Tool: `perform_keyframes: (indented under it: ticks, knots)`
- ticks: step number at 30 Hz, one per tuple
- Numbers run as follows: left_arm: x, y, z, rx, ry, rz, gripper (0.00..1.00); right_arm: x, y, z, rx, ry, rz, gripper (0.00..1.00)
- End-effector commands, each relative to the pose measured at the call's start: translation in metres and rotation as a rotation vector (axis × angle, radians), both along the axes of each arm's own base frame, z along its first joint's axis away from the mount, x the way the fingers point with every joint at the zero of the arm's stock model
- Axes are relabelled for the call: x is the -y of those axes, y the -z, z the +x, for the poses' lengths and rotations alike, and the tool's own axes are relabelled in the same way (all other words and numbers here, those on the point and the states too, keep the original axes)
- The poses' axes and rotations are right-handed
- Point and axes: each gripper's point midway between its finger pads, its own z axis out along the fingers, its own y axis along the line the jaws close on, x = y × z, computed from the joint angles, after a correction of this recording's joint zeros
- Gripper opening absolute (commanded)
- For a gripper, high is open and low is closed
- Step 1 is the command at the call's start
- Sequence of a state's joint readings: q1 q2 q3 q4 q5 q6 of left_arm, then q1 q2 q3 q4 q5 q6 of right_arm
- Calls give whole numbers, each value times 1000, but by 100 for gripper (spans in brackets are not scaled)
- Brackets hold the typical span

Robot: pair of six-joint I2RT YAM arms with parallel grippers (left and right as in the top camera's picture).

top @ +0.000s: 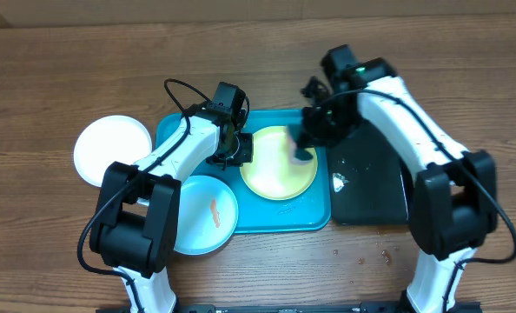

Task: Clean dirty plates on tray and stack at the side
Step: 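Scrub the yellow plate with the sponge while left gripper holds rim, then drop the sponge into the black basin and lift right gripper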

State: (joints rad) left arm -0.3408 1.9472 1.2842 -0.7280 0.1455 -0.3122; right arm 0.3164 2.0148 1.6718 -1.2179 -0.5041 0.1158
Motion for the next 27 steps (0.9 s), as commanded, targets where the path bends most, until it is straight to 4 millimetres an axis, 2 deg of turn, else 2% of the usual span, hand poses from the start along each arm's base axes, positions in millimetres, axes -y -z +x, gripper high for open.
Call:
perform_keyframes:
  ticks: [1, 7, 9, 16, 19, 20, 22, 23, 24, 27]
  knots:
    - [2, 5, -3, -12, 6, 3, 4, 60, -12, 7, 36, 76, -169, 4]
    - [2, 5, -2, -9, 6, 2, 5, 133, 7, -6, -37, 138, -437, 4]
    - [3, 5, -2, -6, 5, 0, 5, 149, 15, -12, -50, 143, -517, 4]
    - [3, 5, -1, -5, 5, -1, 5, 174, 49, -26, -65, 122, -652, 4]
    - [3, 5, -1, -6, 5, -1, 5, 175, 61, -24, -44, 128, -655, 4]
    - [3, 5, -1, -6, 6, 0, 5, 175, 64, -22, -34, 131, -652, 9]
    - [3, 5, -2, -7, 5, 0, 4, 172, 67, -20, -25, 136, -637, 33]
    - [3, 5, -2, -7, 5, 0, 5, 171, 67, -18, -17, 140, -629, 41]
    - [3, 5, -2, -7, 5, 0, 5, 170, 66, -16, -11, 142, -628, 46]
    - [3, 5, -1, -5, 5, 0, 5, 168, 56, -5, 20, 153, -618, 49]
